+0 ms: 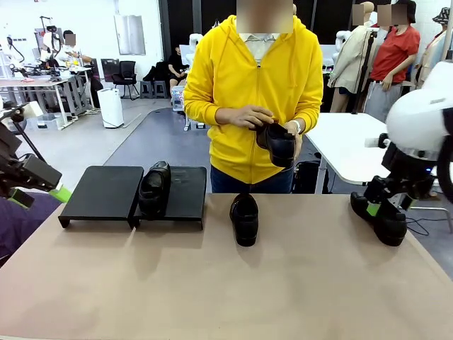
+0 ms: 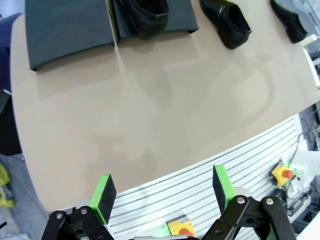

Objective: Organize the shoes by placing them on the stand.
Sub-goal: Pick up one Shoe and place it in the middle of the table.

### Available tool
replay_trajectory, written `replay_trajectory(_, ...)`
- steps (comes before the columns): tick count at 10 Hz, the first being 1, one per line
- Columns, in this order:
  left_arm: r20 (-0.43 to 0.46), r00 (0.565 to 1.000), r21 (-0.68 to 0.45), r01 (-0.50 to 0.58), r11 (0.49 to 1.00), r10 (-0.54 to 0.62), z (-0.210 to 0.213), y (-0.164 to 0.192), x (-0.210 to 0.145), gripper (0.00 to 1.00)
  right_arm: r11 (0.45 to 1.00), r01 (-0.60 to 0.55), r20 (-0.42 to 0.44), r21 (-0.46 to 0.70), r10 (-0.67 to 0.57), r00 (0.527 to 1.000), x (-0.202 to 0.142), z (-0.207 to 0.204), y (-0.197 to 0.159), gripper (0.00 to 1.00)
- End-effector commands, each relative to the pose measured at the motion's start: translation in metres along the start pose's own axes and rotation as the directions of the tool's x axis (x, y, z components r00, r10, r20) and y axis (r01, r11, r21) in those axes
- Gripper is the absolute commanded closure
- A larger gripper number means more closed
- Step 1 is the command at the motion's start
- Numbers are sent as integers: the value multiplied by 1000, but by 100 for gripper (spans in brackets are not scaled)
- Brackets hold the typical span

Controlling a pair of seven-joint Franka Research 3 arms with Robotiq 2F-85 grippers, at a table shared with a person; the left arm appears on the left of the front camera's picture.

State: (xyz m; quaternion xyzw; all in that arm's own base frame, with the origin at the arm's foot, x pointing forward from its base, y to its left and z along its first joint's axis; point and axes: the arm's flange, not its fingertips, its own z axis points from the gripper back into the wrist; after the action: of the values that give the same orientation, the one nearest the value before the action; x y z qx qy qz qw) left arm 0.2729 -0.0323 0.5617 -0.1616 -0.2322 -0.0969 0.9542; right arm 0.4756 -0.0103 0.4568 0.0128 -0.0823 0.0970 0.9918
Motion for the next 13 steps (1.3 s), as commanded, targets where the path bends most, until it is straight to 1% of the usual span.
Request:
replay_trajectory(1, 3, 1000, -17, -4, 1000, 4, 1, 2, 0, 0, 998, -65, 90, -4, 65, 994, 56, -30, -40, 0)
replay_trajectory(2, 3, 1000, -17, -4, 1000, 4, 1, 2, 0, 0, 999, -40, 107, -15, 42, 993, 70, -51, -58, 0)
replay_trajectory(3, 3, 1000, -17, -4, 1000, 4, 1, 2, 0, 0, 999, -40, 103, 23, 37, 994, 78, -70, -75, 0)
replay_trajectory(5, 3, 1000, -17, -4, 1000, 4, 1, 2, 0, 0, 995, -52, 140, 85, 40, 989, 88, -88, -93, 0)
replay_trajectory(9, 3, 1000, -17, -4, 1000, 4, 1, 2, 0, 0, 990, -26, 93, 137, 13, 996, 96, -116, -102, 0)
replay_trajectory(12, 3, 1000, -17, -4, 1000, 4, 1, 2, 0, 0, 992, -12, 90, 126, 1, 996, 94, -122, -103, 0)
replay_trajectory(13, 3, 1000, -17, -4, 1000, 4, 1, 2, 0, 0, 991, -24, 76, 132, 14, 997, 94, -123, -101, 60)
